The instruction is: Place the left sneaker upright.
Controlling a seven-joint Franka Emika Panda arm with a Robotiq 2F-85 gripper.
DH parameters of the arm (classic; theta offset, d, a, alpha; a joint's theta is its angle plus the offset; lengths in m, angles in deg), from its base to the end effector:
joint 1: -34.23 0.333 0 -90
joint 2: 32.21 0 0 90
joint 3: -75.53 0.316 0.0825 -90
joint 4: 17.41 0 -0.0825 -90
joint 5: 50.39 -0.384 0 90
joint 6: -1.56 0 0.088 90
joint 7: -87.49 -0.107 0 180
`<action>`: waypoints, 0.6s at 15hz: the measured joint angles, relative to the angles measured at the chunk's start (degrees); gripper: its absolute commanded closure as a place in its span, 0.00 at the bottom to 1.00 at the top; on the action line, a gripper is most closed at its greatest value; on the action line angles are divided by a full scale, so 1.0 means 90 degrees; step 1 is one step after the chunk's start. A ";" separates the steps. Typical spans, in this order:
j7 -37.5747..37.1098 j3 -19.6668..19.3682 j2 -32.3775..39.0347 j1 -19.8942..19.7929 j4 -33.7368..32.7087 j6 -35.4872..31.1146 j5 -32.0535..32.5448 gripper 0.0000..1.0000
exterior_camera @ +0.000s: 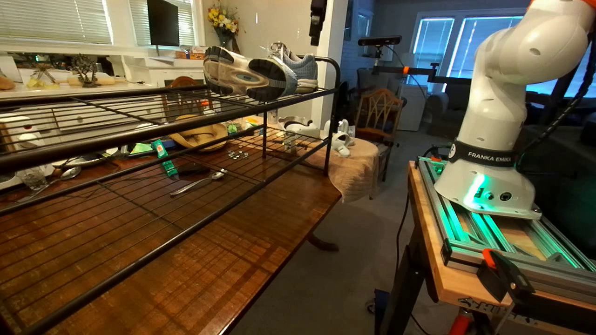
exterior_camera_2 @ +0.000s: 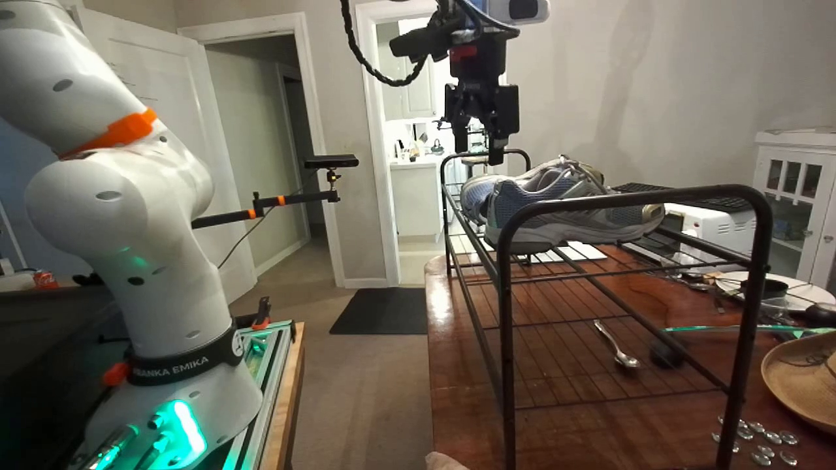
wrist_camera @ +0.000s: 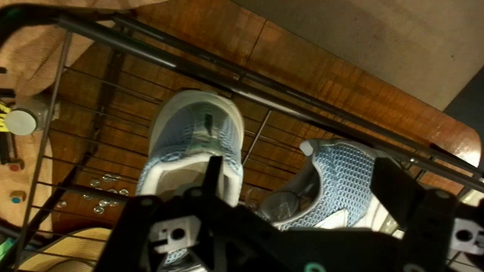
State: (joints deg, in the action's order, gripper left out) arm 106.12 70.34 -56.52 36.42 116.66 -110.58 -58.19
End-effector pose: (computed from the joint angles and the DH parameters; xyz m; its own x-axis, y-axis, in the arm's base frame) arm 0.4269 -0.0162 0.4996 0.9713 0.2222 0.0855 0.2327 -0.9617 -0.1447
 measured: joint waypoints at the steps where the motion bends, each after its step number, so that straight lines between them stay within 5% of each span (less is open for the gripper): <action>1: -0.0014 0.0015 0.0024 0.0051 0.0068 -0.0126 -0.0184 0.00; 9: -0.0076 0.0167 0.0297 0.0329 0.0641 -0.1523 -0.1209 0.00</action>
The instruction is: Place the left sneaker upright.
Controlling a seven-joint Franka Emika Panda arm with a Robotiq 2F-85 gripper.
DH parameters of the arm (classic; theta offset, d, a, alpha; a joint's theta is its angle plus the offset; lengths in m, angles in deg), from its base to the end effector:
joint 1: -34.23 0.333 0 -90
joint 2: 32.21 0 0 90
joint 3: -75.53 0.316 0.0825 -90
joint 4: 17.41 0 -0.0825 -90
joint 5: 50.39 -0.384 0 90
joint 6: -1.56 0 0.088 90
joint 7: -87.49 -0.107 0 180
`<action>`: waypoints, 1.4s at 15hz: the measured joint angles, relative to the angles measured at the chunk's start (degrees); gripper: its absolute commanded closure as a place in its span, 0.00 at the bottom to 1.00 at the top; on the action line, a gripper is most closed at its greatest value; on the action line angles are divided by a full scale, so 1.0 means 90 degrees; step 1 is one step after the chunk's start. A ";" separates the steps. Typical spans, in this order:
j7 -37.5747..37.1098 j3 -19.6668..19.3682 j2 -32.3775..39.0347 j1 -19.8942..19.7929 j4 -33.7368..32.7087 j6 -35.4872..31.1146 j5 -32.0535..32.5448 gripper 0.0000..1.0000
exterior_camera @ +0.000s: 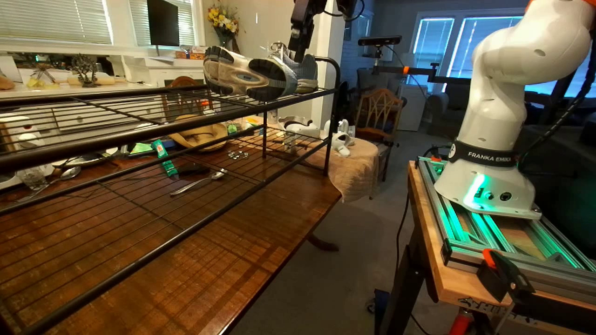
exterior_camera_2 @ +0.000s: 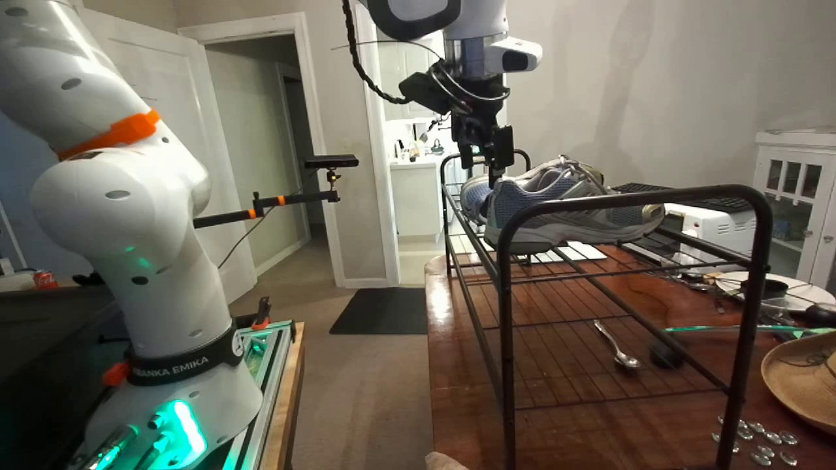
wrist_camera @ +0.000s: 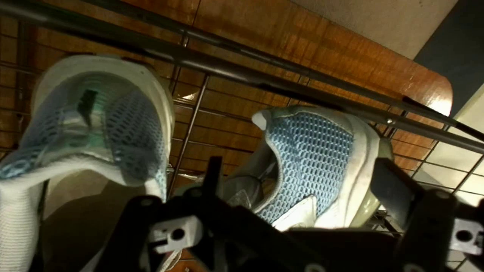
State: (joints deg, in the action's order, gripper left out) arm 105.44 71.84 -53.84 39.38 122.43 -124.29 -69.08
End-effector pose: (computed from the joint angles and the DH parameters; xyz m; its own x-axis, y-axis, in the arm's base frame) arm 0.4396 0.0216 0.4555 0.9721 0.1382 0.1896 0.1852 -0.9480 -0.2589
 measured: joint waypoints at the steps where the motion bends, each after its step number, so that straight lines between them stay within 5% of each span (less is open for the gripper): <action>1: -0.0031 0.0028 0.0034 0.0020 0.0061 -0.0155 -0.0067 0.00; 9: -0.0102 0.0091 0.0096 0.0371 0.0388 -0.1093 -0.0961 0.00; 10: -0.0102 0.0095 0.0102 0.0410 0.0424 -0.1160 -0.1026 0.05; 11: -0.0102 0.0096 0.0109 0.0446 0.0468 -0.1229 -0.1069 0.27; 13: -0.0101 0.0097 0.0141 0.0500 0.0547 -0.1359 -0.1116 0.32; 18: -0.0097 0.0097 0.0182 0.0550 0.0568 -0.1521 -0.1165 0.69; 21: -0.0071 0.0096 0.0180 0.0559 0.0543 -0.1526 -0.1173 0.79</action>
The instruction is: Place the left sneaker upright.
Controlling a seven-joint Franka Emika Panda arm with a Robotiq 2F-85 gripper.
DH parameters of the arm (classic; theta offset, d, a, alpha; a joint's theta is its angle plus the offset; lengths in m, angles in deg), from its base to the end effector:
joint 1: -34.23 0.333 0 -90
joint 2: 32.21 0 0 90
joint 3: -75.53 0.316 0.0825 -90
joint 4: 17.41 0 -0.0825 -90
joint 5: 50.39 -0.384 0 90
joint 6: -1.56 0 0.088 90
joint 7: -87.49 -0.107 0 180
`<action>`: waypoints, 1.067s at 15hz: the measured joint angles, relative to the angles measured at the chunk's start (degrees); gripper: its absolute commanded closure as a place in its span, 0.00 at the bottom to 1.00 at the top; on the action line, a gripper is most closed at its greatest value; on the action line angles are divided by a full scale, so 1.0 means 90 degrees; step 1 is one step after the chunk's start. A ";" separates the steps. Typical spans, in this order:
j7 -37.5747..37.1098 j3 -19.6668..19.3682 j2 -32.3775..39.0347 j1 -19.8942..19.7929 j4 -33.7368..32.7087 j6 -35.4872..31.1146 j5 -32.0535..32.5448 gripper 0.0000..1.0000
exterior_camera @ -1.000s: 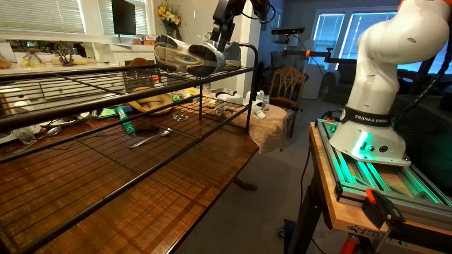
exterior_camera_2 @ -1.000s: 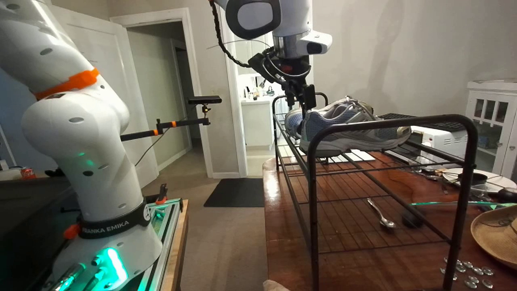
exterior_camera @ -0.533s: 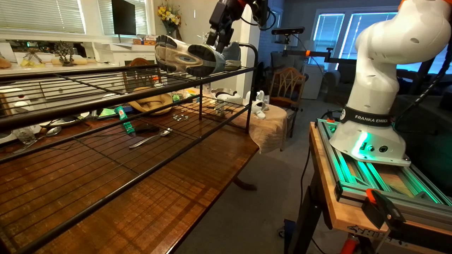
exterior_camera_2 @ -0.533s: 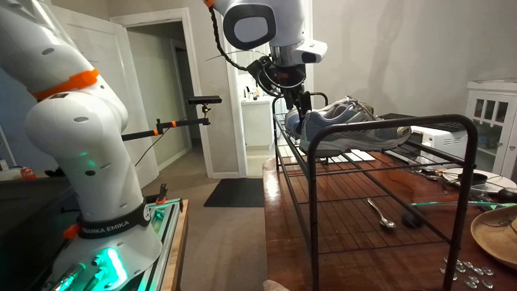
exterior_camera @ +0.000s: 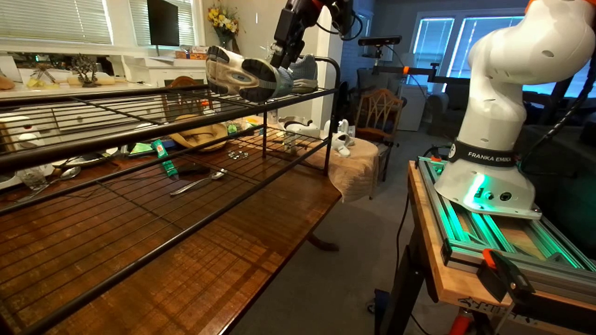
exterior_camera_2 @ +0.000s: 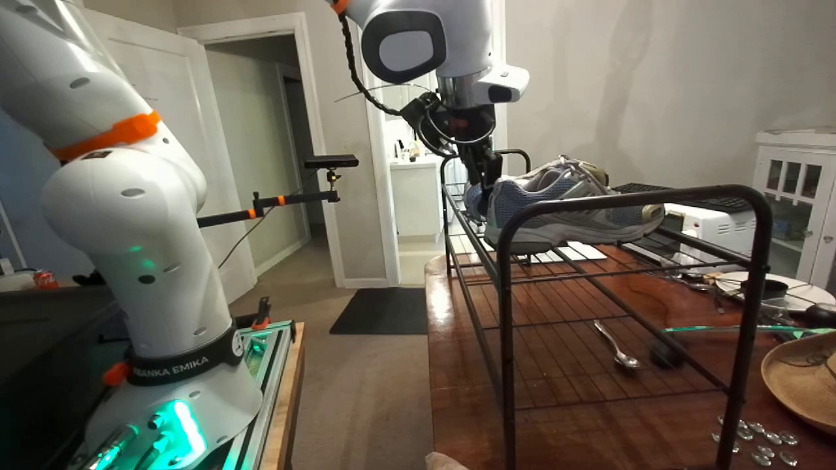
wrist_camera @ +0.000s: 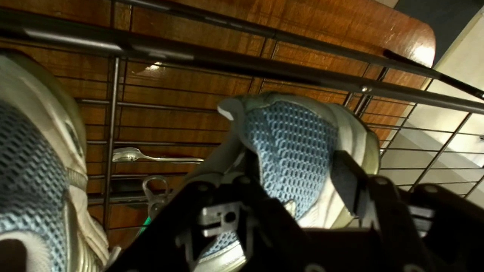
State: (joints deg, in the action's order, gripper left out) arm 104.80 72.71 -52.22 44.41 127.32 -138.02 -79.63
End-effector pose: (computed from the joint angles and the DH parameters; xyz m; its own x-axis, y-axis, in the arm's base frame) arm 0.4409 0.0579 0.4265 0.9578 0.0255 0.2862 0.1283 -0.9292 -0.3466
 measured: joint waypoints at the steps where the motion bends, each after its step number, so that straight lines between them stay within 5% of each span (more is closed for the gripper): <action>1: 0.0028 0.0000 0.0005 0.0003 -0.0012 0.0001 0.0000 0.82; 6: 0.0218 -0.0002 0.0007 0.0005 -0.0214 0.0121 0.0244 1.00; 16: 0.0282 0.0145 0.0026 -0.0057 -0.0562 0.0307 0.1831 0.97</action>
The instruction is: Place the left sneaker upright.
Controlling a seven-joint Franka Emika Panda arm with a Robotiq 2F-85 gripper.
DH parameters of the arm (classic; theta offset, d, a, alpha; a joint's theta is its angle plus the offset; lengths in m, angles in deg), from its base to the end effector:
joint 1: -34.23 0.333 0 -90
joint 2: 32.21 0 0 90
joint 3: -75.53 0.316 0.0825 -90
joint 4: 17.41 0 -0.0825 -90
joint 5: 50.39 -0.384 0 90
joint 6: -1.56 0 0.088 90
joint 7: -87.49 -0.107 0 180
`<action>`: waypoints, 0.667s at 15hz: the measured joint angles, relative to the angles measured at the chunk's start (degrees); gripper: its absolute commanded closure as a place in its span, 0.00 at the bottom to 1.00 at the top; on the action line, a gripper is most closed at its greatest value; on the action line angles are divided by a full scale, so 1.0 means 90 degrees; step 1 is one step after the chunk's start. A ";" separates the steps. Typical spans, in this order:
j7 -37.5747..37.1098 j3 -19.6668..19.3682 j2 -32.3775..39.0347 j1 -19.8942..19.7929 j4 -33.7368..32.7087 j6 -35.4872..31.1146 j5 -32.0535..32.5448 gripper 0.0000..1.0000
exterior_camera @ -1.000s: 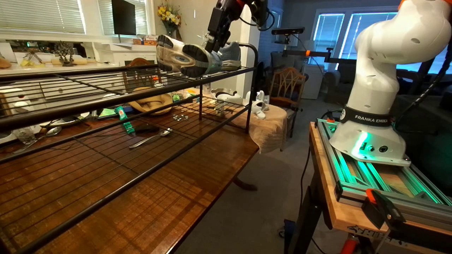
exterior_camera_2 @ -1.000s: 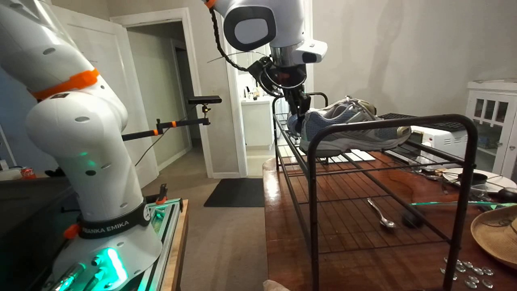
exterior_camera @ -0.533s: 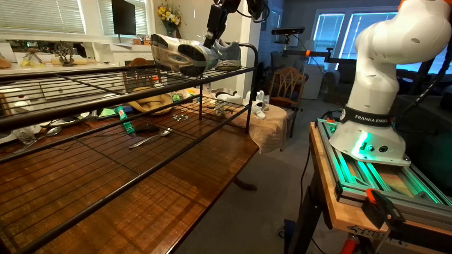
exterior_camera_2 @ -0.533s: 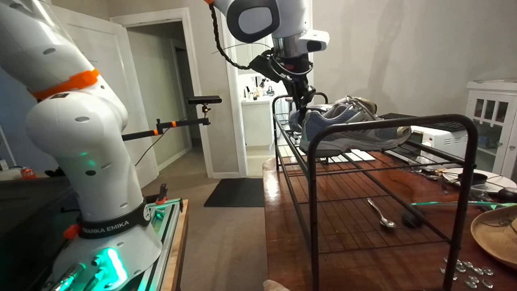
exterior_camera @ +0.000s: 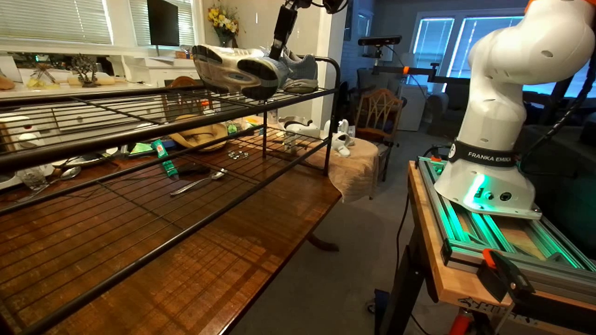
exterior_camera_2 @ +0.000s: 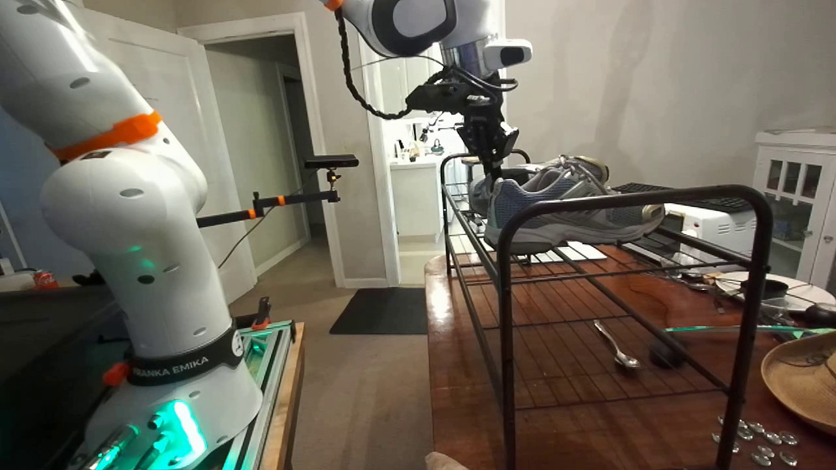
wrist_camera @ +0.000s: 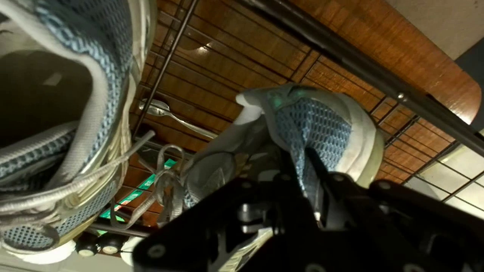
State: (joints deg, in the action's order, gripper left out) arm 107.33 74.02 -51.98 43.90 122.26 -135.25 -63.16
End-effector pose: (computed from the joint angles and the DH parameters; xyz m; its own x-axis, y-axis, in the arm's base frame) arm 0.4553 0.0669 0.4618 0.8940 0.3080 0.3254 0.3551 -0.9299 -0.0955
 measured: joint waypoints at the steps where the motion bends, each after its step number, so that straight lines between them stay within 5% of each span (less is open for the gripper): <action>1: -0.0005 0.0020 0.0004 -0.0022 -0.0046 0.0027 0.0148 0.97; 10: -0.0075 0.0357 0.0007 -0.0219 -0.0413 0.0641 0.1674 0.97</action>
State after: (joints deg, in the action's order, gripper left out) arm 106.66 77.24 -51.92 41.93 118.55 -129.49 -48.09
